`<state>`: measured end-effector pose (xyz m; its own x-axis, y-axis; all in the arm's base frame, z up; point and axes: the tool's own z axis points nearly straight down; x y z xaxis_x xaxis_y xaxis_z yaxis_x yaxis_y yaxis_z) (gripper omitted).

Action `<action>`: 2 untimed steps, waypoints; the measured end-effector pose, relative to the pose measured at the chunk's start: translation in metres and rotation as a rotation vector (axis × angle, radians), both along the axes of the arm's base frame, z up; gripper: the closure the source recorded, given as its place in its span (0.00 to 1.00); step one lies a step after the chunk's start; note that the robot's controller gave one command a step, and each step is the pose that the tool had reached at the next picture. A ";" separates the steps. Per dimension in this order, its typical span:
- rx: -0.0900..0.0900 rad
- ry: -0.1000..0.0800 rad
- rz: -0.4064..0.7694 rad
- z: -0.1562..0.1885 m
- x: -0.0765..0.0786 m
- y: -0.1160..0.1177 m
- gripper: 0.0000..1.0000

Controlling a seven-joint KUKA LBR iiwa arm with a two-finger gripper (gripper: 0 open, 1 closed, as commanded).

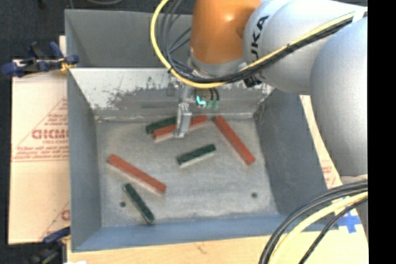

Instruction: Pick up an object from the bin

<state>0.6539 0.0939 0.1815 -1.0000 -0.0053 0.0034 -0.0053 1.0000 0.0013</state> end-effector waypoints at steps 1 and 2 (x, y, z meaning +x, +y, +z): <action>0.002 -0.005 -0.055 -0.111 -0.008 -0.025 0.00; 0.002 -0.017 -0.056 -0.104 -0.004 -0.025 1.00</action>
Offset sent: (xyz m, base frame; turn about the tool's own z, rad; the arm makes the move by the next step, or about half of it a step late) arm -0.0086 -0.0250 -0.1108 0.0608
